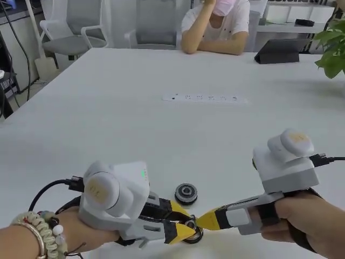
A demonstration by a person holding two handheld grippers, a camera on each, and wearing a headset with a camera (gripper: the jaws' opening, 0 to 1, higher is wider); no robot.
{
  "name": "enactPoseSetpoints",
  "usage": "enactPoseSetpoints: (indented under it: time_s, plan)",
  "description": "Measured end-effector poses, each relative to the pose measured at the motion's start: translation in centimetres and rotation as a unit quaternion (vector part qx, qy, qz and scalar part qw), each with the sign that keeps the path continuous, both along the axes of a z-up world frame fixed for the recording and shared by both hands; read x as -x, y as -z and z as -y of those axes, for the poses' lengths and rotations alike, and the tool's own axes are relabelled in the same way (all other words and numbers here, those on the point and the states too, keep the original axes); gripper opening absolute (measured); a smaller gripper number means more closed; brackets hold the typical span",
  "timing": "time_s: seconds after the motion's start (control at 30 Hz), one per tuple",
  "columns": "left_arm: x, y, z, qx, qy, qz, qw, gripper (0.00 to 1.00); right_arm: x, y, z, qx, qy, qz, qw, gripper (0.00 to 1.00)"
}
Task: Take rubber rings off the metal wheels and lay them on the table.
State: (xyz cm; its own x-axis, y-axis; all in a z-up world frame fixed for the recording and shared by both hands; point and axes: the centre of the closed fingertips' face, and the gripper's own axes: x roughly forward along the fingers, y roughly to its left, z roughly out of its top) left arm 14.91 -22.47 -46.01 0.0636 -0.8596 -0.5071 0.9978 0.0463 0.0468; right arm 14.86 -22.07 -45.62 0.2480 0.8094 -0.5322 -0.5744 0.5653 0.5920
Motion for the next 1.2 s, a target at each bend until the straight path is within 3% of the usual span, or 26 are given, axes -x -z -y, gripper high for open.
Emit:
enactPoseSetpoints:
  time_s: [0.2, 0.33, 0.43, 0.63, 0.73, 0.9, 1.0, 1.2]
  plan:
    - [0.0, 0.0, 0.0, 0.000, 0.000, -0.001, 1.0000, 0.07, 0.1, -0.2, -0.2, -0.007, -0.004, 0.000, 1.0000, 0.00]
    - [0.0, 0.0, 0.0, 0.001, -0.001, -0.001, 1.0000, 0.07, -0.1, -1.5, -0.9, -0.039, 0.002, 0.003, 0.9992, 0.00]
    - [0.0, 0.0, 0.0, 0.001, -0.001, -0.002, 1.0000, 0.07, -0.2, -0.7, -0.5, -0.010, -0.001, 0.010, 0.9999, 0.00]
    - [0.0, 0.0, 0.0, 0.007, -0.003, 0.001, 1.0000, 0.08, -0.4, 0.7, 0.6, 0.016, 0.019, -0.010, 0.9996, 0.00]
    - [0.0, -0.1, 0.1, 0.007, -0.011, -0.003, 0.9999, 0.08, -0.3, 0.8, 0.6, 0.013, 0.022, -0.015, 0.9995, 0.00]
    - [0.0, -0.1, 0.3, -0.017, -0.009, -0.012, 0.9997, 0.08, -0.5, 0.6, 0.5, 0.014, 0.026, -0.011, 0.9995, 0.00]
    - [0.4, -0.9, 0.4, -0.019, 0.009, -0.005, 0.9998, 0.14, -0.5, 0.6, 0.6, 0.013, 0.029, -0.012, 0.9994, 0.00]
    - [0.3, -3.5, 0.3, 0.002, 0.010, -0.021, 0.9997, 0.23, -0.9, -0.1, 1.2, 0.010, 0.036, -0.002, 0.9993, 0.00]
